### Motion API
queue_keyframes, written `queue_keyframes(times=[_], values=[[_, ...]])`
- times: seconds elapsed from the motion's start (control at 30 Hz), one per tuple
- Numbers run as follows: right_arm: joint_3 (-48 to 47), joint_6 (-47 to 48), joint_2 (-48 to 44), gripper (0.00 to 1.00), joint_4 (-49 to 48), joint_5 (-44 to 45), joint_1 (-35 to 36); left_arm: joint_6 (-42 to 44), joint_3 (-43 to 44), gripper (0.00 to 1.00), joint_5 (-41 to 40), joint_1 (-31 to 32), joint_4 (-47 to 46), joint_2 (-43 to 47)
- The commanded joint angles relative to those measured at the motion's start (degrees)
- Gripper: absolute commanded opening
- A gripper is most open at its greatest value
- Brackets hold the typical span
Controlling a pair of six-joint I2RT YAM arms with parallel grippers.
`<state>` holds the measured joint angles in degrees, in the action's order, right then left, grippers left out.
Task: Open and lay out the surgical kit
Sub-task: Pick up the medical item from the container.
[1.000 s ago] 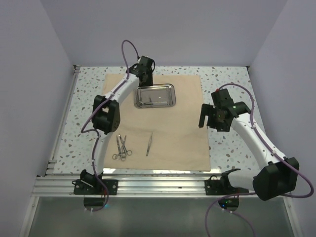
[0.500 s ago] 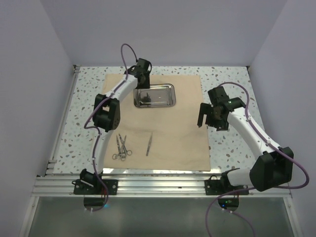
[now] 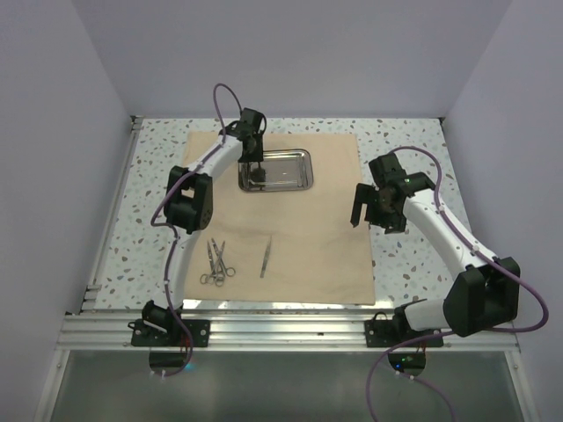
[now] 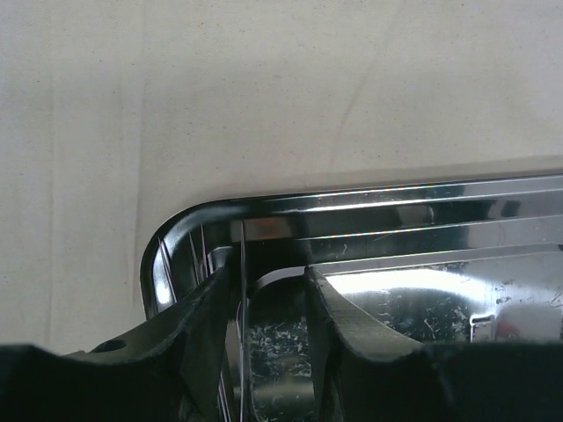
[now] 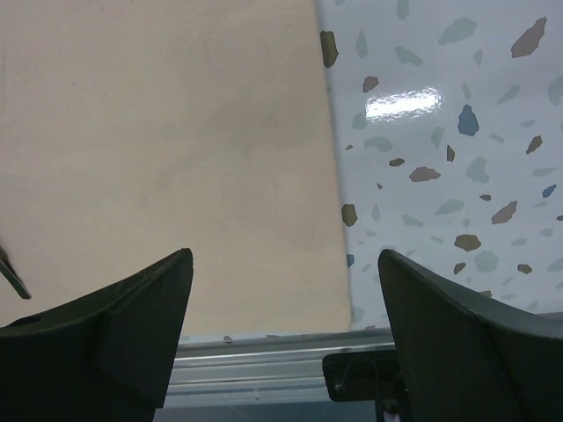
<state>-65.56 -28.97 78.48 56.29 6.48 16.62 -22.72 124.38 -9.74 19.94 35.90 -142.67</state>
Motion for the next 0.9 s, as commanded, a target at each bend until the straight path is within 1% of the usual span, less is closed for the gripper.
queue_keyframes(times=[0.0, 0.07, 0.1, 0.2, 0.23, 0.27, 0.3, 0.47, 0.6, 0.7, 0.77, 0.8, 0.87], values=[[-2.03, -0.91, 0.18, 0.90, -0.48, 0.02, 0.17, 1.80, -0.98, 0.42, 1.04, -0.26, -2.15, -0.68], [-1.85, -1.00, 0.27, 0.90, -0.57, 0.02, 0.16, 1.89, -1.42, 0.36, 0.86, -0.34, -2.15, -1.03], [-1.77, -1.00, 0.27, 0.90, -0.57, 0.02, 0.16, 1.89, -1.50, 0.28, 0.86, -0.34, -1.98, -1.12], [-1.59, -0.91, 0.18, 0.90, -0.66, 0.02, 0.25, 1.72, -1.68, 0.16, 0.95, -0.34, -1.36, -1.73], [-1.68, -1.00, 0.18, 0.90, -0.66, 0.02, 0.17, 1.63, -1.77, 0.09, 1.04, -0.34, -1.36, -2.08], [-1.50, -1.00, 0.18, 0.90, -0.74, 0.02, 0.25, 1.63, -1.94, 0.06, 1.21, -0.34, -1.27, -2.08], [-1.50, -1.00, 0.10, 0.90, -0.66, -0.06, 0.25, 1.54, -2.03, 0.00, 1.21, -0.34, -1.18, -2.17], [-0.97, -0.91, -0.08, 0.90, -1.10, -0.50, 0.16, 1.63, -2.30, 0.00, 1.65, -0.34, -1.10, -1.21], [-0.88, -0.82, -0.25, 0.90, -1.54, -1.03, 0.17, 0.75, -1.42, 0.00, 0.95, -0.34, -0.48, 2.47], [-0.53, -0.74, -0.43, 0.90, -2.15, -2.00, 0.16, -0.92, -1.24, 0.00, 1.91, -0.26, -0.13, 6.07], [0.08, -0.74, -0.78, 0.90, -2.85, -2.96, 0.17, -2.59, -3.34, 0.00, 3.05, -0.08, -0.48, 8.45], [0.26, -0.74, -0.96, 0.90, -3.03, -3.31, 0.16, -3.03, -4.66, 0.00, 3.14, 0.44, -0.74, 11.42], [0.87, -0.82, -1.40, 0.90, -3.73, -4.36, 0.25, -3.30, -10.10, 0.00, 2.28, 1.41, -1.97, 14.60]])
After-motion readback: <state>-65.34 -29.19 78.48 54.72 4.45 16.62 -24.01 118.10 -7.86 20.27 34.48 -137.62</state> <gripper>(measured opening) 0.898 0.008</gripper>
